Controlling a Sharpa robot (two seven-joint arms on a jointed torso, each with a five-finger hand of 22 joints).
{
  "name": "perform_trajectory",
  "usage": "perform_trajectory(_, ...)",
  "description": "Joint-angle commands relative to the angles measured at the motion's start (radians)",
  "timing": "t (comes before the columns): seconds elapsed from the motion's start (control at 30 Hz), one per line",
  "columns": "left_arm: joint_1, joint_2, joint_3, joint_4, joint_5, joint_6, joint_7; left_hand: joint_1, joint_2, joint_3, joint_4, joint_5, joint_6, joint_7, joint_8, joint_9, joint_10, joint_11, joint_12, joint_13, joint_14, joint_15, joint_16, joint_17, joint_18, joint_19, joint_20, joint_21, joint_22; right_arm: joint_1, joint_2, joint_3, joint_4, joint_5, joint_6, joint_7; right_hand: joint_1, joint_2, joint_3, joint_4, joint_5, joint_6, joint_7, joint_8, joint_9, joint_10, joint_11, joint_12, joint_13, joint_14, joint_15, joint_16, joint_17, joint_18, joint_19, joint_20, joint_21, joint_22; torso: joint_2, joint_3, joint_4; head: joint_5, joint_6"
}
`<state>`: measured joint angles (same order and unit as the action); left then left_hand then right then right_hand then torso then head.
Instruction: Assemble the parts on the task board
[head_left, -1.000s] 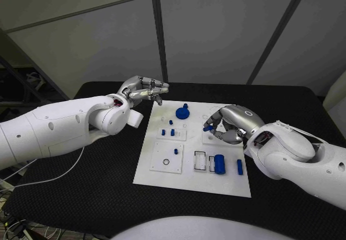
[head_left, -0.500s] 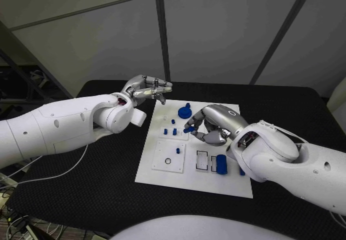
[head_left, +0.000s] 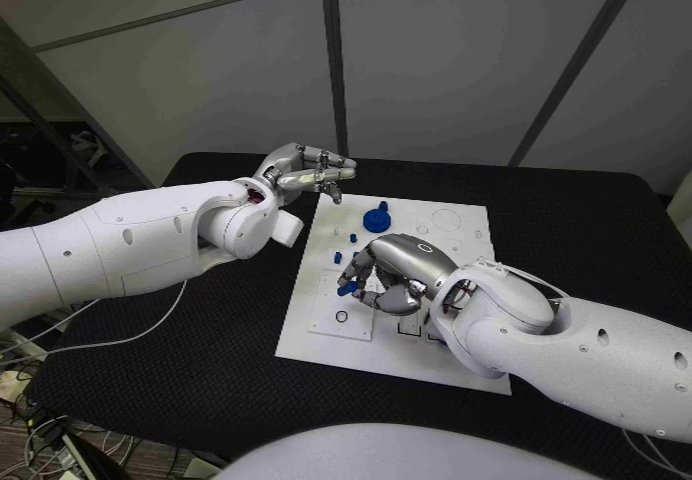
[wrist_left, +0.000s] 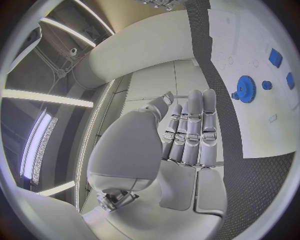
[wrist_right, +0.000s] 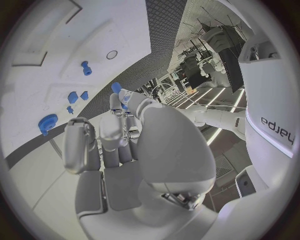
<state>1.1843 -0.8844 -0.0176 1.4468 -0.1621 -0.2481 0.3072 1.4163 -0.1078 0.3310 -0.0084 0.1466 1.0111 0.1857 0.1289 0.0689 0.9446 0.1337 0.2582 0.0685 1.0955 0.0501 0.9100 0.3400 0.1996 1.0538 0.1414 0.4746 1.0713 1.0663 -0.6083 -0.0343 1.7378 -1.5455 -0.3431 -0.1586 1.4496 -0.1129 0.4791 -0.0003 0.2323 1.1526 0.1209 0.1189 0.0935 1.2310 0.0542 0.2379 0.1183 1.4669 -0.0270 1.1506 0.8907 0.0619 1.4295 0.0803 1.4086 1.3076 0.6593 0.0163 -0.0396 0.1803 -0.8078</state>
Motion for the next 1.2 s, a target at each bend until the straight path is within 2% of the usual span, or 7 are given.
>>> perform_trajectory(0.03,0.002,0.002,0.001,-0.001,0.002,0.009,0.007,0.009,0.002,-0.003,-0.001,-0.001,-0.010,0.000,0.005,0.000,-0.005,-0.001,0.005,0.001,-0.005,-0.001,-0.003,-0.001,-0.018,0.005,0.004,-0.005,-0.002,-0.002,0.011,-0.005,-0.009,0.031,0.047,0.026,-0.012,0.003,-0.002,0.000,0.005,-0.002,0.008,0.005,0.016,-0.005,-0.001,-0.006,-0.001,0.011,0.000,0.004,0.000,-0.012,0.003,0.001,0.001,0.110,0.000,0.0011,-0.0008,0.005,-0.003)
perform_trajectory(0.17,0.002,0.005,0.001,-0.002,0.002,0.010,0.006,0.009,0.002,-0.003,-0.001,-0.001,-0.010,0.000,0.005,0.000,-0.005,-0.001,0.005,0.001,-0.005,-0.001,-0.003,-0.001,-0.018,0.005,0.004,-0.005,-0.002,-0.004,0.024,-0.011,-0.022,0.034,0.058,0.028,-0.013,0.003,-0.002,0.000,0.006,-0.002,0.008,0.005,0.016,-0.005,-0.001,-0.006,-0.001,0.011,0.000,0.003,-0.001,-0.011,0.003,0.001,0.001,0.110,0.000,0.0012,-0.0018,0.008,-0.007)
perform_trajectory(0.43,0.002,0.008,0.001,-0.004,0.002,0.011,0.007,0.009,0.002,-0.003,-0.001,-0.001,-0.010,0.000,0.005,0.000,-0.005,-0.001,0.005,0.001,-0.005,-0.001,-0.003,-0.001,-0.018,0.005,0.004,-0.005,-0.002,-0.011,0.041,-0.016,-0.048,0.024,0.088,0.019,-0.013,0.003,-0.003,0.000,0.007,-0.003,0.008,0.005,0.016,-0.005,-0.001,-0.007,-0.001,0.010,0.001,0.003,-0.003,-0.011,0.003,0.001,0.001,0.110,0.000,0.0006,-0.0008,0.009,-0.012)
perform_trajectory(0.87,0.002,0.008,0.001,-0.003,0.002,0.013,0.008,0.009,0.002,-0.003,-0.001,-0.001,-0.010,0.000,0.005,0.000,-0.005,-0.001,0.005,0.001,-0.005,-0.001,-0.003,-0.001,-0.018,0.005,0.004,-0.005,-0.002,-0.015,0.051,-0.018,-0.060,-0.009,0.132,0.000,-0.015,0.003,-0.003,0.000,0.009,-0.002,0.008,0.005,0.016,-0.005,-0.001,-0.008,-0.001,0.010,0.001,0.003,-0.002,-0.011,0.003,0.002,0.001,0.110,0.000,0.0001,-0.0013,0.013,-0.017)
perform_trajectory(1.2,0.002,0.005,0.001,-0.001,0.002,0.012,0.008,0.009,0.002,-0.003,-0.001,-0.001,-0.010,0.000,0.005,0.000,-0.005,-0.001,0.005,0.001,-0.005,-0.001,-0.003,-0.001,-0.018,0.005,0.004,-0.005,-0.002,-0.017,0.056,-0.018,-0.067,-0.029,0.146,-0.014,-0.015,0.003,-0.004,0.000,0.010,-0.002,0.008,0.005,0.016,-0.005,0.000,-0.008,-0.001,0.010,0.001,0.003,-0.003,-0.011,0.002,0.002,0.000,0.109,0.001,-0.0004,-0.0011,0.015,-0.020)
